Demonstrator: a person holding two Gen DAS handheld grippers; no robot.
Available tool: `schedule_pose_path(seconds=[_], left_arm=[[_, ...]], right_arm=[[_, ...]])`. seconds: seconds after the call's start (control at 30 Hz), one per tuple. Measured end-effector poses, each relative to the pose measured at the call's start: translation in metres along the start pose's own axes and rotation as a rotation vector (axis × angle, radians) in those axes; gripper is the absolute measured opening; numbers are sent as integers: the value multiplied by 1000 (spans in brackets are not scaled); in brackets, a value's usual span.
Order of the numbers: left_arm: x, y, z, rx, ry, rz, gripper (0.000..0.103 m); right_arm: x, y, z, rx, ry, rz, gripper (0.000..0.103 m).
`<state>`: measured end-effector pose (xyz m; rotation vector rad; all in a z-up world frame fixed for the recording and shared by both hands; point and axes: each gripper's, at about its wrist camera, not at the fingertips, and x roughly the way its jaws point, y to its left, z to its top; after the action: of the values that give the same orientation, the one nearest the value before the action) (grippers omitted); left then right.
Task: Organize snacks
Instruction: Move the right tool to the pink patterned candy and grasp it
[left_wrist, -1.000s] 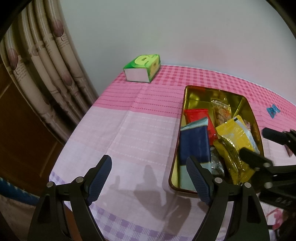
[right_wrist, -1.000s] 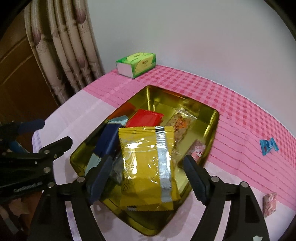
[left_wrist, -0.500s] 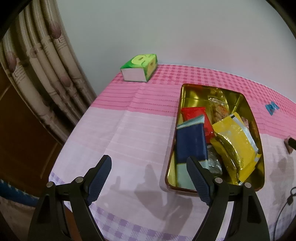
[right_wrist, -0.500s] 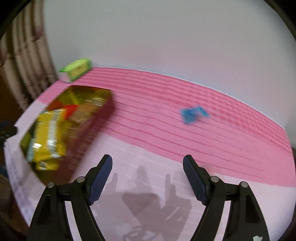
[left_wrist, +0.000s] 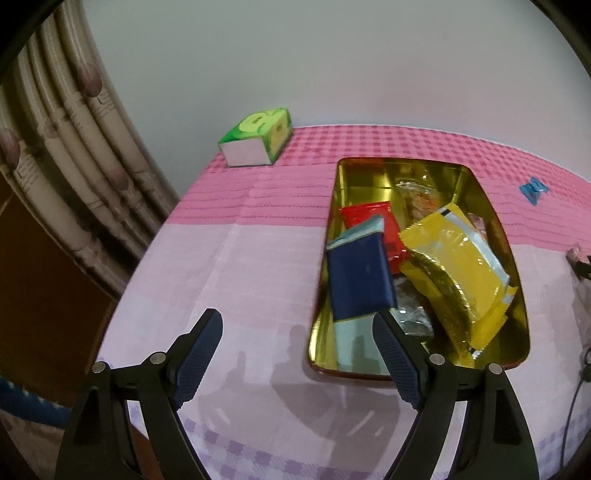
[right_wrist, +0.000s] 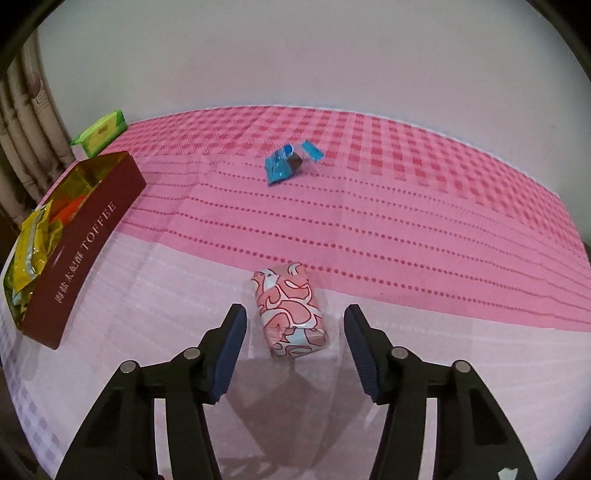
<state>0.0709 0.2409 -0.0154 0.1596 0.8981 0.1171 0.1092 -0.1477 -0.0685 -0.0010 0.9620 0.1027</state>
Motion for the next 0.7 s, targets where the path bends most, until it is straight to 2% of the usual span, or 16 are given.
schedule_pose_path(seconds=[0.13,0.2,0.27,0.43,0.7], left_arm=[[-1,-9,0,26,-12,4,84],[-3,-14,1,36,-19,6,84],[-4,-21,4,49,-14,9,84],[-19,-43,13,98,-53,18,84],[-31,-104,39,154,-86,-74,84]], right_arm=[[7,-1,-2,-5,-2,19,42],[7,-1,-2,-9,-7,25,33],[8,0,-2,-23,-20,14,31],[8,-9,0,-36,-48,-31,29],[7,-70,3,61,-64,-125,29]])
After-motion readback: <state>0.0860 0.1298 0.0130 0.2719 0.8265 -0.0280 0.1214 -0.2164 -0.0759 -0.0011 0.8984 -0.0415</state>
